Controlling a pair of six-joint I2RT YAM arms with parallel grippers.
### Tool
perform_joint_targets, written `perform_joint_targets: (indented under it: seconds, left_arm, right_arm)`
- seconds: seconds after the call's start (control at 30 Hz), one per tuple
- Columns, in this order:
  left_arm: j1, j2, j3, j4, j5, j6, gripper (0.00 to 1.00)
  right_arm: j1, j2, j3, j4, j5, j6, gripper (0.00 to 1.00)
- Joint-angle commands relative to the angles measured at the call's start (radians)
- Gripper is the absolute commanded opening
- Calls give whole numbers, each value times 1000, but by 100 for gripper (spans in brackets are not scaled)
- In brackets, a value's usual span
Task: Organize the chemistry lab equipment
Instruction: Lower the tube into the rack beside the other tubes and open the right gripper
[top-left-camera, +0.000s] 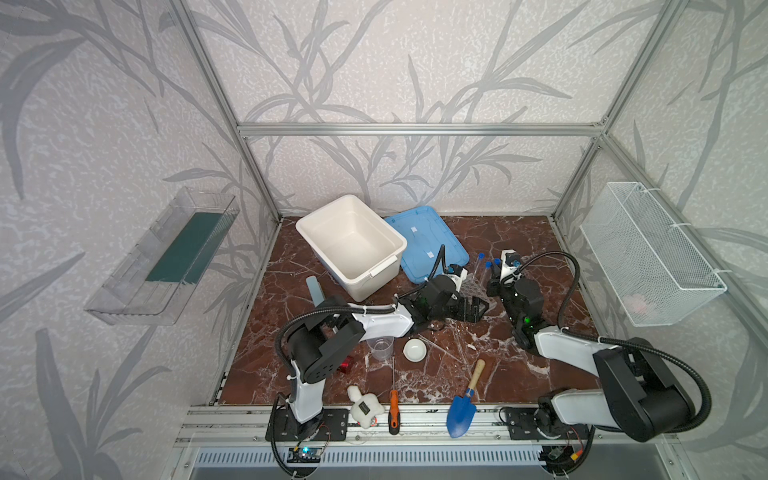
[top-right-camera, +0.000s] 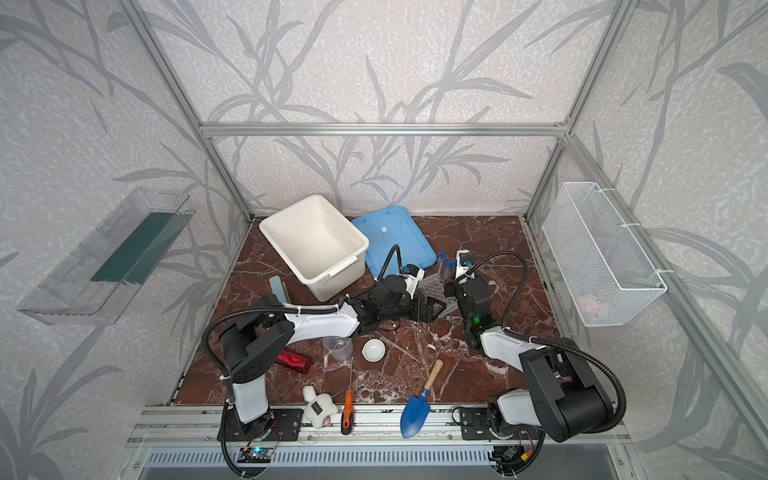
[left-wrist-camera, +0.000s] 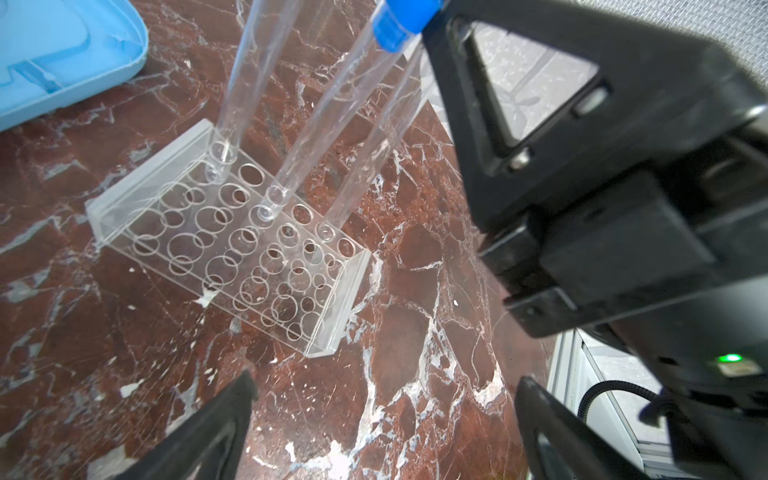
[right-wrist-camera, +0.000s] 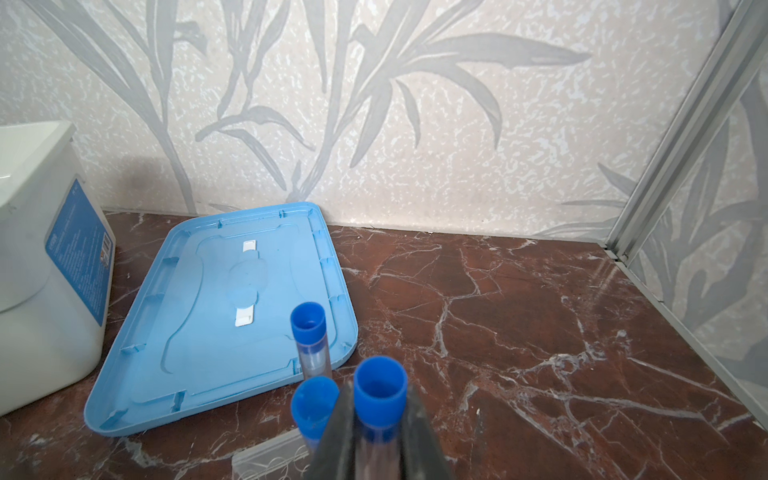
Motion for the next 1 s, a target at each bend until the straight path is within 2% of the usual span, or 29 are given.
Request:
perform_joint_targets:
  seconds: [0.0,0.17,0.3,0.47,0.63,0.77,0.97]
  left_arm:
    - [6,-27,-27,46,3,-11,99]
    - [9,-39,-40,46,-1,-18,99]
    - [9,-35,-27,44,10,-15,99]
    - [10,-23,-10,44,17,-13,99]
    - [11,-21,-9,51,19,-21,99]
    - [11,-15,-2,49,16,-20,99]
    - [11,-9,46,-5,-20,10,99]
  right_arm:
    - [4,-36,22,-98,-19,-16,17]
    - [22,-60,96,-317,10,-18,18]
    - [41,-72,31,-186,27,-33,16]
    - [43,-94,6,-169,19,-37,17]
    - [43,-122,11,-237,120,12,17]
    - [43,-134,13,-261,107,21,19]
    - [44,-167,-11,-267,154,45,20]
